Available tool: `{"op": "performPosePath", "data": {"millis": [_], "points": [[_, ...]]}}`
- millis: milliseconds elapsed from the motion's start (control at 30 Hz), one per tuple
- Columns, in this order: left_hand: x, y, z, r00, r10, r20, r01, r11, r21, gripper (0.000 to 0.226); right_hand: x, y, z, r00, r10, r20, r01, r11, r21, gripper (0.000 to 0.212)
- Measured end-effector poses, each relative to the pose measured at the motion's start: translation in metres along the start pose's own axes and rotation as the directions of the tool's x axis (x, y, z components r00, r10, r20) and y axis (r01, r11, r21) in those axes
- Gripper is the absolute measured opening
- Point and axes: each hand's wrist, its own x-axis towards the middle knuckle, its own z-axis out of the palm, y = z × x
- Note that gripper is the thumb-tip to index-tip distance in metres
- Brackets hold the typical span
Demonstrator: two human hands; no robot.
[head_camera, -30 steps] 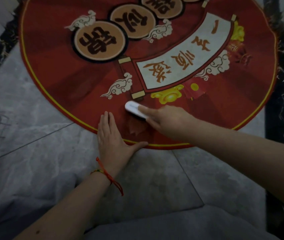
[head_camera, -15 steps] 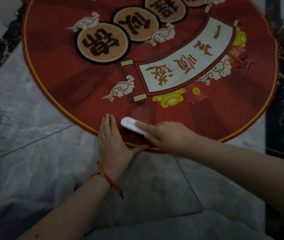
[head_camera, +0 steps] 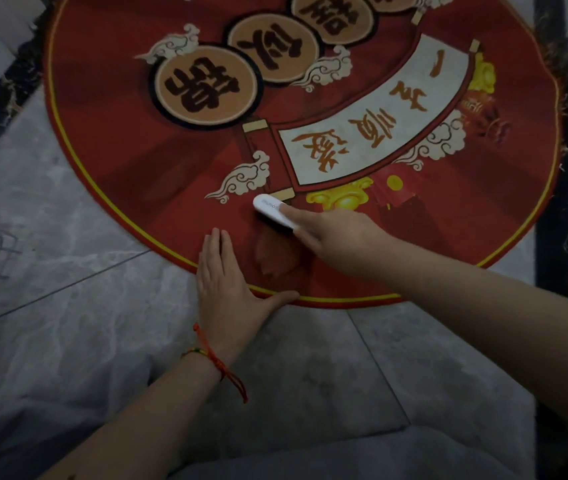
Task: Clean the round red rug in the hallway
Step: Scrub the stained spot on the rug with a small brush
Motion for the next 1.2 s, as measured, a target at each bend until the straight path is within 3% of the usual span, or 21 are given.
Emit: {"op": "performPosePath", "data": {"millis": [167,367,533,700,900,1067,1200], "points": [[0.0,0.0,-0.001,1.0,0.005,0.007,-0.004,0.999,-0.045,0.136,-0.046,-0.023,0.02,0.978,-0.177,0.107,0.179,0.984,-0.007,0.05],[0.002,0.002,0.001,1.0,-0.006,0.0,0.006,1.0,0.03,0.138,-0.01,0.029,-0.002,0.998,0.059,-0.004,-0.059,0.997,0.054,0.049],[0.0,0.003,0.002,1.0,-0.016,0.001,0.016,1.0,-0.02,0.139,-0.053,-0.005,0.015,0.98,-0.155,0.124,0.159,0.987,-0.029,0.05],[0.001,0.004,0.003,1.0,-0.012,-0.023,0.013,1.0,0.004,0.135,-0.02,0.033,-0.002,0.998,0.049,-0.025,-0.05,0.998,-0.025,0.049],[0.001,0.004,0.003,1.0,-0.025,-0.002,0.025,0.999,-0.029,0.14,-0.074,0.01,0.019,0.983,-0.15,0.109,0.156,0.987,-0.047,0.051],[0.001,0.005,0.002,1.0,-0.006,-0.009,0.006,1.0,0.006,0.14,-0.034,0.042,0.0,0.999,0.054,0.002,-0.054,0.997,-0.051,0.048],[-0.001,0.003,0.0,1.0,-0.003,0.017,0.003,1.0,0.001,0.144,-0.078,0.021,0.014,0.99,-0.085,0.112,0.092,0.994,-0.061,0.05]]}}
